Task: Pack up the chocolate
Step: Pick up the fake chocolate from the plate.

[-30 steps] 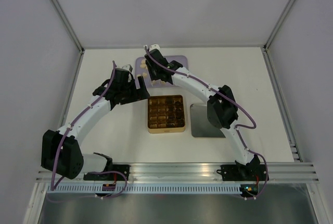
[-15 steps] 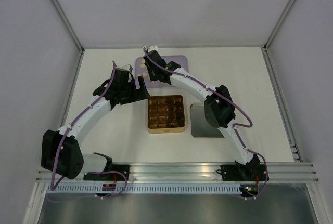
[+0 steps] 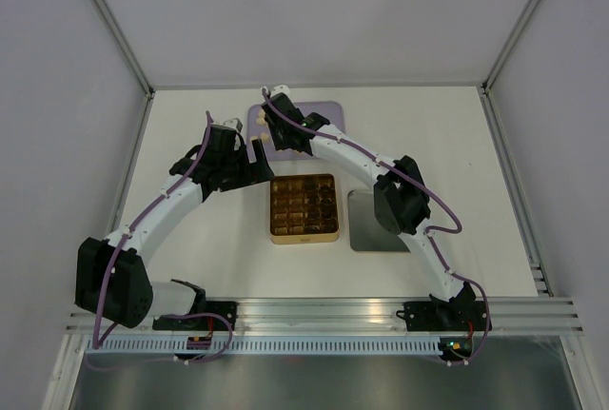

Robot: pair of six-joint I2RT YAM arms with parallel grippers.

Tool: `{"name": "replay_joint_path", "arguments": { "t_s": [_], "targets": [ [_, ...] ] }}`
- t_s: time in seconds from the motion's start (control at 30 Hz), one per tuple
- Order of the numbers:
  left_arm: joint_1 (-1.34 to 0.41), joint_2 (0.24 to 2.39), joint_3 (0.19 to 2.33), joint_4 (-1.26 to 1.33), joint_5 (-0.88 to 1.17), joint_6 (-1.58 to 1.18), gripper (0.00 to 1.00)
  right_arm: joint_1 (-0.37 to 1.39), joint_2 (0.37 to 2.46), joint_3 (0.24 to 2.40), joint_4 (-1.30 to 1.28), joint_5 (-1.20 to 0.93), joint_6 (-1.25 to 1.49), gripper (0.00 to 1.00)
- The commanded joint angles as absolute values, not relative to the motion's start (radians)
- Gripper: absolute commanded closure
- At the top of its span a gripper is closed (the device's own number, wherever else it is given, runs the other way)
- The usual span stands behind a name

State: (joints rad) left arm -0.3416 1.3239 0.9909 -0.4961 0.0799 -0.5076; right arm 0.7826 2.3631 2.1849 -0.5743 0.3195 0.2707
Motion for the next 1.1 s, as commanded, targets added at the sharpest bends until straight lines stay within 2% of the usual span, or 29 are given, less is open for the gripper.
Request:
{"name": "replay_joint_path", "arguments": {
  "t_s": [0.0, 1.07],
  "targets": [
    [-0.336, 1.304, 1.000, -0.482, 0.081, -0.511, 0.01, 0.788, 2.306, 2.229, -0.595, 0.331, 0.282, 0.63],
    [-0.334, 1.302, 0.997, -0.476, 0.087, -0.511, 0.00, 0.788, 2.302, 2.233, -0.615, 0.298, 0.282, 0.62]
  ]
}}
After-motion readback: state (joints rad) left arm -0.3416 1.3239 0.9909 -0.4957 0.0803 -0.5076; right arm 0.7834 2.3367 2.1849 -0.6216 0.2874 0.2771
